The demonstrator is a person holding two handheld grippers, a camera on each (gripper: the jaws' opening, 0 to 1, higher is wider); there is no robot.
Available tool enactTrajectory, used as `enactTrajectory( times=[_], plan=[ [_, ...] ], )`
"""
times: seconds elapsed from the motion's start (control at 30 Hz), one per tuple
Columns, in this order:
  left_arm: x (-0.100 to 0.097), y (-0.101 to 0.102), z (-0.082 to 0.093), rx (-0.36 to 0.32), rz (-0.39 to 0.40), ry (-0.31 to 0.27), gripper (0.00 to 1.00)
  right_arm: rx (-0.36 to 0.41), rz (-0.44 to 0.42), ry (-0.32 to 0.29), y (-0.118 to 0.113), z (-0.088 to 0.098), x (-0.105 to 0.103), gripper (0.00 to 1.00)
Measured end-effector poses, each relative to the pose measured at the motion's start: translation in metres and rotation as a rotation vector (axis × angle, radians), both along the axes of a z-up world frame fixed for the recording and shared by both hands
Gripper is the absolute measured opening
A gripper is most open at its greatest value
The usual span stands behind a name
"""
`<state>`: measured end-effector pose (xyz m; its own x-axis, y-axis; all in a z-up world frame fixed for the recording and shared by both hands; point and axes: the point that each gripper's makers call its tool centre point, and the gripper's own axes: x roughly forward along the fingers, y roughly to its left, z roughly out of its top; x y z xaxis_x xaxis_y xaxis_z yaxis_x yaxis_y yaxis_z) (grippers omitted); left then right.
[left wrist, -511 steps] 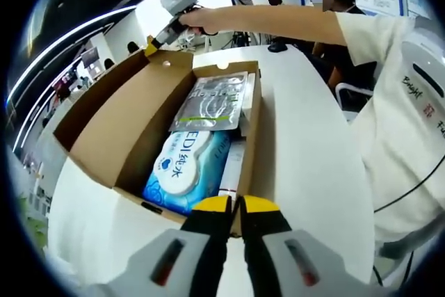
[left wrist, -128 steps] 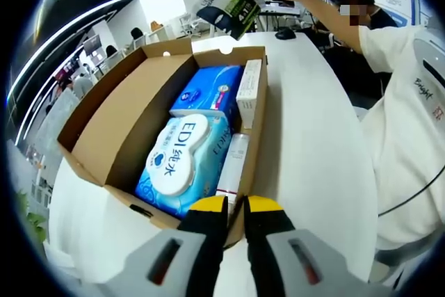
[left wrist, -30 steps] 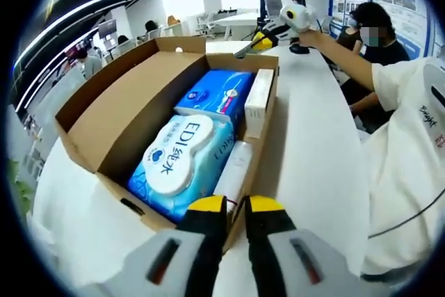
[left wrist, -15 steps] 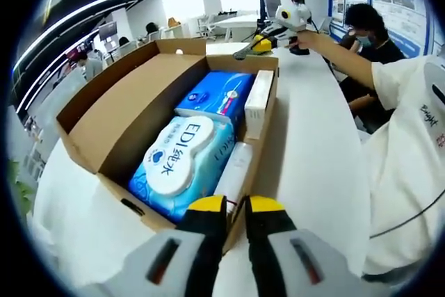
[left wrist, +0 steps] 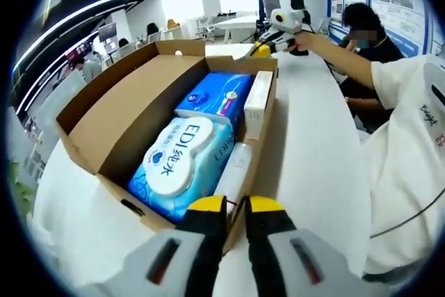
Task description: Operate the shoe box by opening the lid, removing the specified soft item, and placing it in the target area until the item is outside and the box remains undamaged.
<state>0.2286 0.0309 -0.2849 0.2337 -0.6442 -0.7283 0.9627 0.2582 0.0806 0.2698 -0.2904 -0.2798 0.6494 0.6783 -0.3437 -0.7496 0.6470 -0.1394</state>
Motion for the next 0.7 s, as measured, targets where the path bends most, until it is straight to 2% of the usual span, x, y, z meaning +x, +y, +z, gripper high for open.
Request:
enactTrajectory(
  times=[0.1,0.3,0.37,0.57,0.7],
  plan=[
    [0.0,0.0,0.0,0.003,0.001,0.002,0.11,0.012,0.024,0.028,0.004,-0.006,-0.001,0.0],
    [0.0,0.0,0.0,-0.005,0.0,-0.002,0.11,-0.017,0.024,0.027,0.002,-0.008,0.001,0.0],
    [0.0,0.0,0.0,-0.005,0.001,-0.003,0.11,-0.002,-0.003,0.04,0.001,-0.009,0.005,0.0],
    [0.0,0.0,0.0,-0.001,0.002,0.001,0.11,-0.023,0.021,0.052,0.002,-0.013,0.0,0.0],
    [0.0,0.0,0.0,-0.006,0.002,-0.005,0.11,-0.009,0.013,0.059,0.0,-0.013,-0.001,0.0]
  ],
)
